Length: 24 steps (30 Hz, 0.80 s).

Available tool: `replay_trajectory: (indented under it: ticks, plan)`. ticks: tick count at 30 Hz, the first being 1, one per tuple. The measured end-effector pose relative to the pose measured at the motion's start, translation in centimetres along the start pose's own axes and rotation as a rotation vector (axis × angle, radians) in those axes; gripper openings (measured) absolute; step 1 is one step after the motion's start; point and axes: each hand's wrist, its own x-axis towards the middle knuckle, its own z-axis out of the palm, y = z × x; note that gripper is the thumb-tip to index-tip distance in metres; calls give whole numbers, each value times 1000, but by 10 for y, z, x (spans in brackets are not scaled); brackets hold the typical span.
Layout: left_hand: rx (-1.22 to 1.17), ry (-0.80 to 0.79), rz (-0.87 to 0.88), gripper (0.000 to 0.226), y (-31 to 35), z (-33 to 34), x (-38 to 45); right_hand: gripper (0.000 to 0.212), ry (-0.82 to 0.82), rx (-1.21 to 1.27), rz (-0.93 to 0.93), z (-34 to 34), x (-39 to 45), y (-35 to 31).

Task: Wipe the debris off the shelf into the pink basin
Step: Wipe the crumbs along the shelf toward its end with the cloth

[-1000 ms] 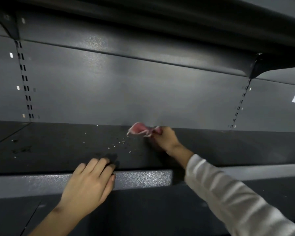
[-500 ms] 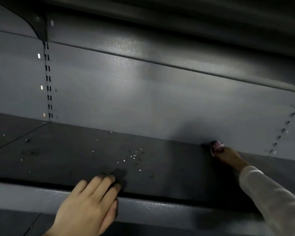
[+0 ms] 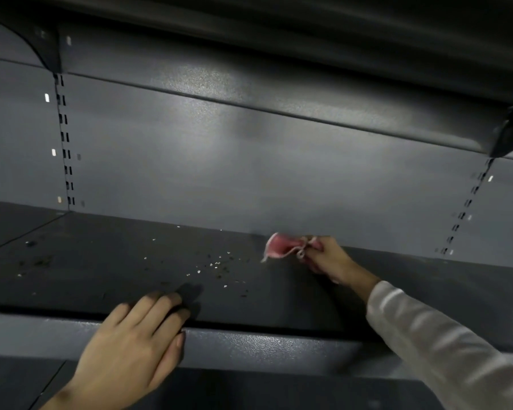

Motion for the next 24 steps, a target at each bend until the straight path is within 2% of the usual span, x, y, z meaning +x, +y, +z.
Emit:
replay_trajectory:
  ticks: [2,3,6,7,10,14,17,22,24]
  plan:
    - [14,-14,0,63,0,0,-1,18,217,18,60,-33,2,16]
    - [19,-14,1,63,0,0,-1,16,266,-43,106,-50,4,28]
    - [31,-5,8,63,0,2,-1,14,157,-277,324,-79,10,63]
    - [34,-1,11,63,1,2,-1,19,132,-350,365,-76,14,66]
    - [42,1,14,62,0,3,-1,24,92,-443,266,-39,24,47]
    - [58,-7,10,63,2,2,-2,24,-88,-387,56,34,30,-3]
    - [49,-23,1,65,2,0,-1,26,-184,-409,-20,67,19,-31]
    - [51,-41,-18,58,4,-6,-1,29,-293,-50,-73,70,-4,-47]
    - [59,-45,-11,59,1,-9,0,31,-210,84,-45,56,-9,-46]
